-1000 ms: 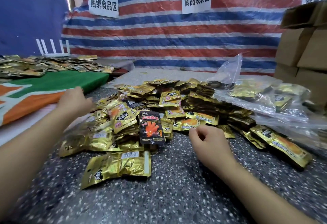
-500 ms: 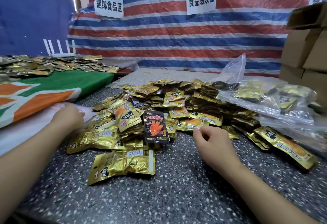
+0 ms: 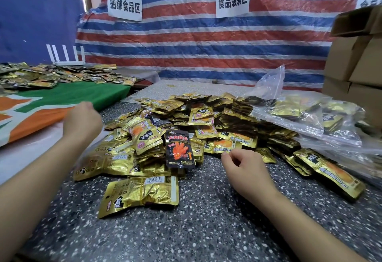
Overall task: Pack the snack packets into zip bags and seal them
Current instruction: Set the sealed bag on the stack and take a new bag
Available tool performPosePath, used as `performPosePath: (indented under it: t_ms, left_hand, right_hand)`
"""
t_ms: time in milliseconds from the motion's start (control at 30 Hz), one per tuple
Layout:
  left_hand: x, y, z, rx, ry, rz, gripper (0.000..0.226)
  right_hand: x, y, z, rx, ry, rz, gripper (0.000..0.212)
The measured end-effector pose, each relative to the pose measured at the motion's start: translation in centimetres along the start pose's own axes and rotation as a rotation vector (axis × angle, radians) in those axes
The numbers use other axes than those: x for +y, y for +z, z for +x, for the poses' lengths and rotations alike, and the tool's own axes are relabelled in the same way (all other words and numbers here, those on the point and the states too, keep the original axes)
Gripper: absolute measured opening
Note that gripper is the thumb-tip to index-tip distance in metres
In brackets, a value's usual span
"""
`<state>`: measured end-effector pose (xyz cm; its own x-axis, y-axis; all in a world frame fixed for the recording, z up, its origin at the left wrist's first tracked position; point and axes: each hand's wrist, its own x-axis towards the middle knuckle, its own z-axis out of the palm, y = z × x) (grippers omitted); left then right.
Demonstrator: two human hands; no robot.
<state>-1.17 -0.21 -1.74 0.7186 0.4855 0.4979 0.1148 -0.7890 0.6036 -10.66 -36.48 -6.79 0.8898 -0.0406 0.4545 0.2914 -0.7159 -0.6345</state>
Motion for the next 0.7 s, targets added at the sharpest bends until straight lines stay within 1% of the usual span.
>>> performPosePath:
  t_ms: [33,100,167,267,333,433,533,600,700]
  left_hand:
    - [1.8,-0.2,-0.5,0.043,0.028,-0.081,0.029]
    - [5.9,-0.4,-1.8,0.085,0.087,-0.272,0.032]
    - [10.0,-0.4,-3.4,0.056,0.170,-0.460,0.042]
    - [14.8,0.1,-6.9,-0.042,0.303,-0.677,0.044]
    - [16.7,1.1,-9.9,-0.127,0.376,-0.696,0.045]
    - [17.3,3.3,-14.2,-0.337,0.470,-0.760,0.045]
    - [16.6,5.0,-17.1,-0.519,0.577,-0.700,0.053]
    - [15.9,5.9,-18.0,-0.579,0.630,-0.670,0.057]
    - [15.4,6.4,-19.0,-0.619,0.718,-0.683,0.047]
  right_hand:
    - [0.0,0.0,0.0,-0.001,0.000,0.002,0.049]
    - [-0.1,-0.1,0.0,0.003,-0.007,0.011,0.049]
    - [0.0,-0.3,0.0,0.012,-0.013,0.022,0.049]
    - [0.0,-0.7,0.1,0.013,0.041,0.089,0.046]
    - [-0.2,-1.0,0.2,0.005,0.135,0.206,0.047]
    - [-0.4,-1.4,0.5,0.034,0.271,0.396,0.048]
    - [-0.5,-1.7,0.9,0.027,0.393,0.629,0.042]
    - [-0.6,-1.7,1.1,0.005,0.476,0.773,0.041]
    - [-0.7,-1.6,1.3,-0.019,0.516,0.904,0.060]
